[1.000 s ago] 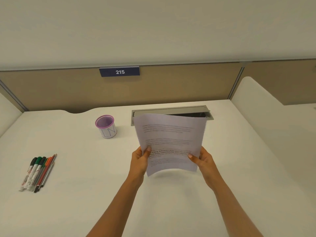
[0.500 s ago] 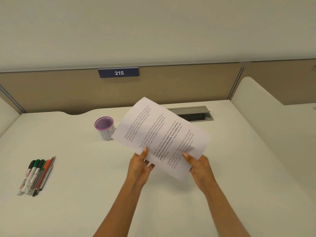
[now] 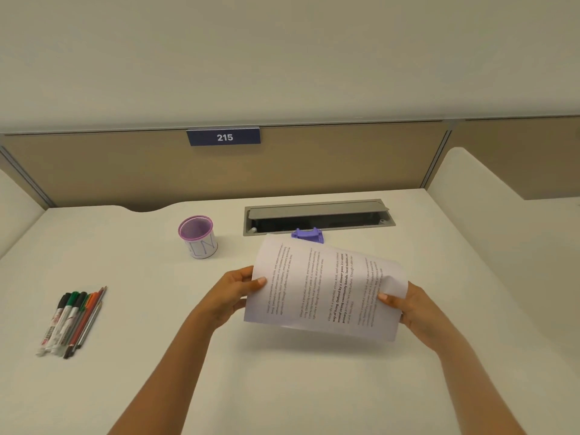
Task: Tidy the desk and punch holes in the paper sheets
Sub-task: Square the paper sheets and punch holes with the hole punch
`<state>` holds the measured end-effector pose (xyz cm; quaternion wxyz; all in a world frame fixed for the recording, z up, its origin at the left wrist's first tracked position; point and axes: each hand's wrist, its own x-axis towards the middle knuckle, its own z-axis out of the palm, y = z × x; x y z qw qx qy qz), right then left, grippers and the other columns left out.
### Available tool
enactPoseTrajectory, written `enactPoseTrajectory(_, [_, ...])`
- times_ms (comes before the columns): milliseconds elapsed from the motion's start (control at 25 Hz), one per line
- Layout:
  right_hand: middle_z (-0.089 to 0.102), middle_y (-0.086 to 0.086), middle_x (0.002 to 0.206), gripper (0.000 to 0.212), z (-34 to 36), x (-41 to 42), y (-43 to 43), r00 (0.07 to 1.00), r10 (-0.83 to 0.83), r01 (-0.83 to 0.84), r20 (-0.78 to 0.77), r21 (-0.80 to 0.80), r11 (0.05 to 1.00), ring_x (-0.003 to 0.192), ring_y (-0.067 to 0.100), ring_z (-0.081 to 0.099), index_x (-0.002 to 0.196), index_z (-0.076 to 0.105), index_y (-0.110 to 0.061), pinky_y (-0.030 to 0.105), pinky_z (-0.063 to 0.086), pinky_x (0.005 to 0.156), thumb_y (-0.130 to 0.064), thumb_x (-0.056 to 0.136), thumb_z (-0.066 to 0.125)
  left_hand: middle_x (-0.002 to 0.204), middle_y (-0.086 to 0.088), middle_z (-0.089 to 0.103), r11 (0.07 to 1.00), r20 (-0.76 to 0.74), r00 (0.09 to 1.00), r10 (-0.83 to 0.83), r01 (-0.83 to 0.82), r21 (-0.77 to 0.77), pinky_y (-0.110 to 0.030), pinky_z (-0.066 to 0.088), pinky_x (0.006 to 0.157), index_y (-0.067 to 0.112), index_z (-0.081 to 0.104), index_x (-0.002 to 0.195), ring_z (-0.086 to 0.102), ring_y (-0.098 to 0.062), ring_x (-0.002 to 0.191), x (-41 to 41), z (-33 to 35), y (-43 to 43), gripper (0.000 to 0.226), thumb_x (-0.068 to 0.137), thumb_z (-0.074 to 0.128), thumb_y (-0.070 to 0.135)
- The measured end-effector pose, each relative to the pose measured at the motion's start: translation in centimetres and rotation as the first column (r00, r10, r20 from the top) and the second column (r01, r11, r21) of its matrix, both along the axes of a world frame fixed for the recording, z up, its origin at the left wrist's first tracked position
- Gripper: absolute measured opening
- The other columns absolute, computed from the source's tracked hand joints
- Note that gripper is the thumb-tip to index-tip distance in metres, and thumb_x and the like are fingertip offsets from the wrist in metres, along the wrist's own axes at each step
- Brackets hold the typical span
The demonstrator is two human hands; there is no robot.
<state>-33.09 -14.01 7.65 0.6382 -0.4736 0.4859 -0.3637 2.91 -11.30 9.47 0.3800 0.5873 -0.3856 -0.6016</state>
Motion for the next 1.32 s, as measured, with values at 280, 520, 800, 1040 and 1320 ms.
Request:
enactPoseTrajectory(280, [0.073,0.010,0.111,0.054,0.5,-0.7,0.4,0.998,-0.040,0.034,-0.047,-0.122,0.992,0.111,0.031,0.064,0.108,0.073,-0.009,0.051,0.043,0.106,-0.041,0.065,0.083,0.106,0.001,0.076,0.972,0.019,0.997,0.070,-0.064,-0.224,-0.022,0.049,0.089,0.014,0.072,0.110,0.069,-0.010,0.100,-0.5,-2.2,2.4,0.023,0.089,0.063,0.009])
enactPoseTrajectory(520, [0.074,0.009,0.110,0.023,-3.3,-0.4,1.6,0.999,-0.036,0.033,-0.023,-0.105,0.994,0.114,0.034,0.063,0.111,0.068,-0.009,0.029,0.050,0.086,-0.012,0.091,0.057,0.109,0.004,0.074,0.979,0.112,0.993,0.036,-0.013,-0.204,-0.014,0.052,0.081,0.014,0.074,0.106,0.066,-0.009,0.107,-1.4,-4.7,3.8,0.030,0.089,0.057,-0.005])
enactPoseTrajectory(800, [0.075,0.007,0.110,0.034,-2.5,0.1,0.3,0.987,-0.161,0.159,-0.029,-0.073,0.985,0.108,0.032,0.067,0.115,0.069,-0.011,0.044,0.051,0.095,-0.023,0.083,0.073,0.091,0.002,0.078,0.972,0.099,0.989,0.109,-0.086,-0.217,-0.018,0.055,0.073,0.012,0.074,0.098,0.072,-0.012,0.086,-2.3,-3.2,2.0,0.017,0.094,0.058,0.015])
enactPoseTrajectory(1040, [0.070,0.005,0.108,0.112,-0.6,2.0,2.0,0.884,-0.371,0.361,0.285,0.088,0.928,0.109,0.030,0.063,0.124,0.053,-0.016,0.047,0.052,0.089,-0.049,0.026,0.096,0.098,-0.008,0.076,0.946,-0.165,0.939,0.303,-0.317,-0.064,-0.039,0.056,0.083,0.010,0.068,0.107,0.071,-0.026,0.089,-3.1,-3.5,2.1,0.018,0.093,0.058,0.017])
enactPoseTrajectory(1320, [0.071,0.012,0.119,0.034,0.9,10.6,4.7,0.828,-0.351,0.328,0.438,0.129,0.936,0.113,0.032,0.065,0.125,0.061,-0.010,0.049,0.050,0.096,-0.005,0.092,0.058,0.094,-0.003,0.077,0.939,-0.364,0.868,0.338,-0.337,0.069,-0.037,0.055,0.073,0.015,0.065,0.106,0.071,-0.022,0.087,-9.1,-4.4,4.7,0.016,0.093,0.056,0.017])
